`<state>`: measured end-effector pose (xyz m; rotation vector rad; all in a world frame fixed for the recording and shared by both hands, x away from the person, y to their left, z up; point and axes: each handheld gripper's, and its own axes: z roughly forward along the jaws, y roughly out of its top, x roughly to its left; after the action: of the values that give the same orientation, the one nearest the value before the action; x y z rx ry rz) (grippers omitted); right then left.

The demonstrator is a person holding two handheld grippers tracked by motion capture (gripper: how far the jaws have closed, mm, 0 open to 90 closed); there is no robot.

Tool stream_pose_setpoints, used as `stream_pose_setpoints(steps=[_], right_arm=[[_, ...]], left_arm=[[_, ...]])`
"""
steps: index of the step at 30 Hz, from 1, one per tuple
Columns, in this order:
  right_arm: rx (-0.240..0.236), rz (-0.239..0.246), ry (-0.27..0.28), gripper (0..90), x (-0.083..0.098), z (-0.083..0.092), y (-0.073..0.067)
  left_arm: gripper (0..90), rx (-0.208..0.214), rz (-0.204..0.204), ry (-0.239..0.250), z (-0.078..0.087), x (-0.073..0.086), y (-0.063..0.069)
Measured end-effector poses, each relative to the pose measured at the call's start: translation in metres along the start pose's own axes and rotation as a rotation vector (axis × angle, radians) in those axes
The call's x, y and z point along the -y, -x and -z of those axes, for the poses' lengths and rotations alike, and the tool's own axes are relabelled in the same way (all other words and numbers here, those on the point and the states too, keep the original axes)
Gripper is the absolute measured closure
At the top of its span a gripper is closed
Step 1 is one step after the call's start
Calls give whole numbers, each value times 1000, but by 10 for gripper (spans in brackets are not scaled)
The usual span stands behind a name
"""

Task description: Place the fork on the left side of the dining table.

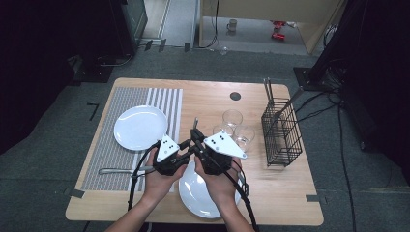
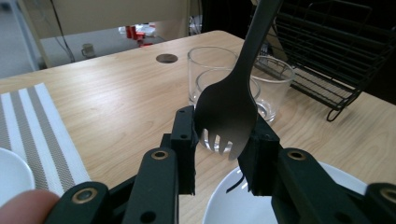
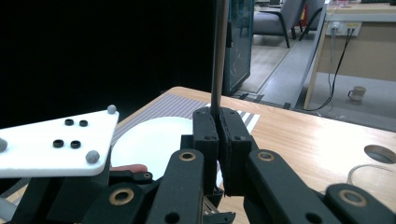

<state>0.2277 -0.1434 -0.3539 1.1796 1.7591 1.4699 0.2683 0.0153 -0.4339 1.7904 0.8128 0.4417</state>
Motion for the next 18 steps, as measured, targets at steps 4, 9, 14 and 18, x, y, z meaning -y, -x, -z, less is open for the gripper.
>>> stream_pose_setpoints(steps=[4,9,14,18], right_arm=[[-5,21,4,862,0,1,-2],[-12,28,3,833,0,2,-3],[-21,67,0,823,2,2,-6],[-51,78,4,820,4,1,-4]], left_arm=[[731,23,12,10,1,0,-2],[817,29,41,13,2,0,-8],[890,51,78,19,4,0,-16],[892,92,100,12,4,0,-19]])
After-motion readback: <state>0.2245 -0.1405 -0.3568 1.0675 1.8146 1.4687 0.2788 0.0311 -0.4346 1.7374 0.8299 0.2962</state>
